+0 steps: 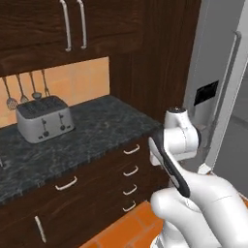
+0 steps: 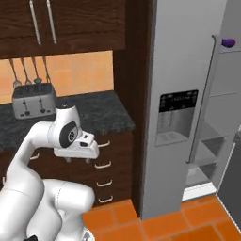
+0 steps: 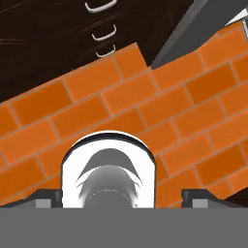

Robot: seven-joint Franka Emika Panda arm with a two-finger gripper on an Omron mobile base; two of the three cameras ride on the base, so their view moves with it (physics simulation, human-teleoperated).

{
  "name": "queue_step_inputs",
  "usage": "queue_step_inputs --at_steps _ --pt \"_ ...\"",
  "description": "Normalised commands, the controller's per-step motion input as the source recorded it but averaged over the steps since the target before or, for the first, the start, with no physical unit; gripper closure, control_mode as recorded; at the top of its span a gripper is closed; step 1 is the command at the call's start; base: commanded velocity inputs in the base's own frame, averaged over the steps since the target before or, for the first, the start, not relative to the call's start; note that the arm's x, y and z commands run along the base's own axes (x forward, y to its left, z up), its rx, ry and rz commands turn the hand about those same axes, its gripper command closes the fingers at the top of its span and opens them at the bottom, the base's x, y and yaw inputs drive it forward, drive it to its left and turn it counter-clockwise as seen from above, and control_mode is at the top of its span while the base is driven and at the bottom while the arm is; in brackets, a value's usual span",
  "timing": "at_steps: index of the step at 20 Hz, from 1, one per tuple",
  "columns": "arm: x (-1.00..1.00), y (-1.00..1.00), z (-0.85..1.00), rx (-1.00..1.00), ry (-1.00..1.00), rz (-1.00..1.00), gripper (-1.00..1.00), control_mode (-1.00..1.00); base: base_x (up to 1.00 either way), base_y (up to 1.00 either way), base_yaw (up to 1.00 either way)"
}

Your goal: Place one eggplant and one fish in each tupperware on the nearby counter, to pack two identical lunches.

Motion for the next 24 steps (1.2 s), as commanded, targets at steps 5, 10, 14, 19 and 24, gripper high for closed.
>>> queue_step_inputs --at_steps 5,10,14,19,24 --pt "0.00 0.00 0.00 0.00 0.00 0.00 -1.00 1.00 0.07 -1.00 0.01" --pt "0.00 0.00 0.00 0.00 0.00 0.00 -1.00 1.00 0.51 -1.00 0.00" --pt "0.00 0.00 0.00 0.00 0.00 0.00 -1.00 1.00 0.64 -1.00 0.00" --pt "0.00 0.00 0.00 0.00 0.00 0.00 -1.00 1.00 0.49 -0.99 -0.01" --pt "0.00 0.00 0.00 0.00 0.00 0.00 -1.00 1.00 0.29 -0.45 0.06"
